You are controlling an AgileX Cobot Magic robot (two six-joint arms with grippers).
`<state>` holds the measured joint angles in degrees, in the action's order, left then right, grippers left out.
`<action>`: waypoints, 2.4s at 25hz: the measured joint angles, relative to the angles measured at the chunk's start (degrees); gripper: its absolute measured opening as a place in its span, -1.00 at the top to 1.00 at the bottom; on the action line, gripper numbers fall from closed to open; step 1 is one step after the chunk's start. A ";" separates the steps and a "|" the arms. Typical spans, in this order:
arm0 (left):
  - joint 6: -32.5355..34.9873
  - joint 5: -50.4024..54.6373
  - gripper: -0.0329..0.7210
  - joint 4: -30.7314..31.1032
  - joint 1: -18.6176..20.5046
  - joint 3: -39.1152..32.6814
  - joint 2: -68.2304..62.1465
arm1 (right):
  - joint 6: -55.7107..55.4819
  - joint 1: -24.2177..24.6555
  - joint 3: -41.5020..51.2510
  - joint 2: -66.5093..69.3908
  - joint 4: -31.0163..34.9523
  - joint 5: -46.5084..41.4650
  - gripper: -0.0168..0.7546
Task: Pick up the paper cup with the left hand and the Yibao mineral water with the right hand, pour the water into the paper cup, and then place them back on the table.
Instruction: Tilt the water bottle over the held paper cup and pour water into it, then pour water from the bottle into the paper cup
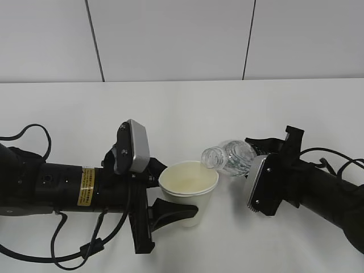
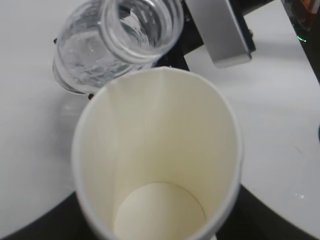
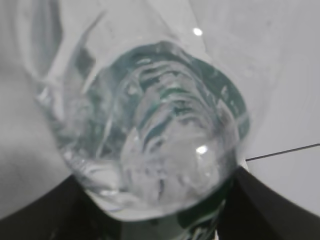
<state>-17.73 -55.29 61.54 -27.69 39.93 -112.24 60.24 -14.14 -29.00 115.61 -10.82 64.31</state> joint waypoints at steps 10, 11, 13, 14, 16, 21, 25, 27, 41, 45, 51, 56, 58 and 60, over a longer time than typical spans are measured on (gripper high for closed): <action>-1.84 -0.80 -0.20 1.06 0.00 0.00 0.00 | 2.31 0.00 -0.25 0.00 0.12 0.00 -0.13; -1.84 -0.85 -0.20 1.06 0.00 0.00 0.00 | 2.41 0.00 -0.50 0.00 0.12 0.00 -0.13; -1.84 -0.87 -0.20 1.11 0.00 0.00 0.00 | 3.35 0.00 -0.76 0.00 0.12 0.00 -0.13; -1.89 -0.87 -0.20 1.11 0.00 0.00 0.00 | 3.95 0.00 -1.05 0.00 0.12 0.00 -0.13; -1.89 -0.87 -0.20 1.16 0.00 0.00 0.00 | 4.97 0.00 -1.38 0.00 0.12 0.00 -0.13; -1.89 0.05 -0.20 1.16 0.00 0.00 0.00 | 6.31 0.00 -1.74 0.00 0.12 0.00 -0.13; -1.89 0.05 -0.20 1.16 0.00 0.00 -0.29 | 8.26 0.00 -1.99 0.00 0.12 0.00 -0.13; -1.89 0.05 -0.20 1.16 0.00 0.00 -0.62 | 8.92 0.00 -2.50 0.00 0.12 0.00 -0.13; -1.89 0.03 -0.20 0.13 0.00 0.00 -0.75 | 12.78 0.00 -2.64 -4.60 0.02 -0.02 -0.12; -1.89 -0.68 -0.20 0.04 0.00 0.00 -0.75 | 15.02 0.00 -2.64 -4.60 0.02 -0.12 -0.12; -1.89 -1.48 -0.20 0.04 0.00 0.00 -0.75 | 16.29 0.00 -3.90 -4.60 0.02 -0.12 -0.12; -1.89 -1.48 -0.20 0.04 0.00 0.00 -0.75 | 16.99 0.00 -4.62 -4.60 0.02 -0.12 -0.12; -1.89 -1.48 -0.20 0.00 0.00 0.00 -0.75 | 17.70 0.00 -4.62 -4.60 0.02 -0.12 -0.12; -1.89 -1.49 -0.20 -0.02 0.00 0.00 -0.75 | 18.84 0.00 -4.75 -4.60 0.02 -0.12 -0.12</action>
<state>-19.61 -56.77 61.53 -27.69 39.93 -112.99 79.08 -14.14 -33.76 111.01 -10.80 64.19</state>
